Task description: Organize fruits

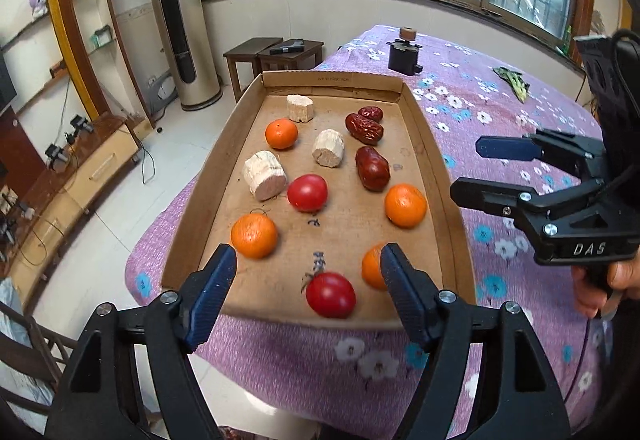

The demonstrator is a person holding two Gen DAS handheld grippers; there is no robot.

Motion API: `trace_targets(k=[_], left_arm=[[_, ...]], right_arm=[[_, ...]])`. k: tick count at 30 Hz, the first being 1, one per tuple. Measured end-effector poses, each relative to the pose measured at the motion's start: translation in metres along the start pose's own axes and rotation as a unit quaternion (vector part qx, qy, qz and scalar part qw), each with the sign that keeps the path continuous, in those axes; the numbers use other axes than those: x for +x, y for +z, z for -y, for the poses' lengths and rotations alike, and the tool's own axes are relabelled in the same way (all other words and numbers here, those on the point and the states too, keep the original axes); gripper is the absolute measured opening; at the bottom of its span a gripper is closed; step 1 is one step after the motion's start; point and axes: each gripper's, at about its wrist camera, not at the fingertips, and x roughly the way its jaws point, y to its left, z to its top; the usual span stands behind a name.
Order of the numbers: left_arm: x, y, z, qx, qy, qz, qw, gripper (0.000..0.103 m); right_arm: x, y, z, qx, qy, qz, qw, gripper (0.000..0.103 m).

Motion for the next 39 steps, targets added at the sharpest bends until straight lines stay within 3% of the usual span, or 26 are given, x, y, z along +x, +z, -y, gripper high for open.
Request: trace_targets(k=[5, 8, 23, 39], left_arm=[[-0.008, -0.01, 0.012, 0.024, 0.011, 0.003, 0.9996, 0.075], [-0.013, -0.015, 0.014, 0.025, 0.021, 0.009, 0.9994, 0.084], [-0.018, -0.033, 0.006, 0.005, 0.03, -0.001, 0.9995, 0.084], [-0.024, -0.037, 0.002, -0.001, 0.039, 0.016, 0.9991, 0.084]], right_arm=[[-0.011, -0.009, -0.006, -0.019, 0.013, 0.006, 1.0, 0.082], [-0.015, -0.015, -0.011, -0.032, 0.023, 0.002, 0.999, 0.086], [-0.02, -0.047, -0.042, -0.107, 0.014, -0.028, 0.994, 0.088], [-0.011, -0.049, -0.056, -0.129, 0.018, -0.035, 0.991, 0.088]])
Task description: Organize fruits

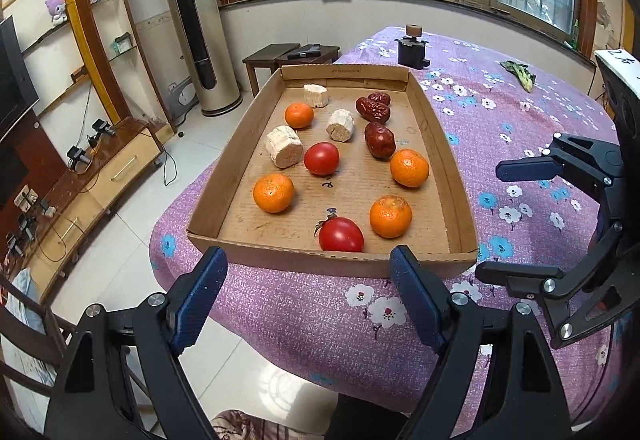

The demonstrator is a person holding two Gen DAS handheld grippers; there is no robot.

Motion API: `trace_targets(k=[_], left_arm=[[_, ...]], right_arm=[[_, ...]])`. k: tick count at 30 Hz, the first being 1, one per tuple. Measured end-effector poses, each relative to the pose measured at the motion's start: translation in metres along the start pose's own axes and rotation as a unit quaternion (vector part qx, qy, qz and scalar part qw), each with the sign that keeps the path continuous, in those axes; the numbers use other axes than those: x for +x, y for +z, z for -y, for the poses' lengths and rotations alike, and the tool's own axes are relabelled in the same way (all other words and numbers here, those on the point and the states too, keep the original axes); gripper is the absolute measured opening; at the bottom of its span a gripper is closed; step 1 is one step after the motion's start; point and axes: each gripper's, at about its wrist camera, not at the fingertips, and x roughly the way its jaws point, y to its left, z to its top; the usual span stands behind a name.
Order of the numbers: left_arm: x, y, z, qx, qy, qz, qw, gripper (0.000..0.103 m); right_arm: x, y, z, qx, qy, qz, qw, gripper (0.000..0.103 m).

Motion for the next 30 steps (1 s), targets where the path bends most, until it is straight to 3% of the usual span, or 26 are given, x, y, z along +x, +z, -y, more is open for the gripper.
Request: trace_targets(k=[30], left_arm=[[-0.0021, 0.0093, 0.0038, 0.002, -0.008, 0.005, 1.0, 0.084]], right_arm=[[-0.0015, -0.002, -0.0025, 0.005, 0.013, 0.0, 1.0, 0.088]])
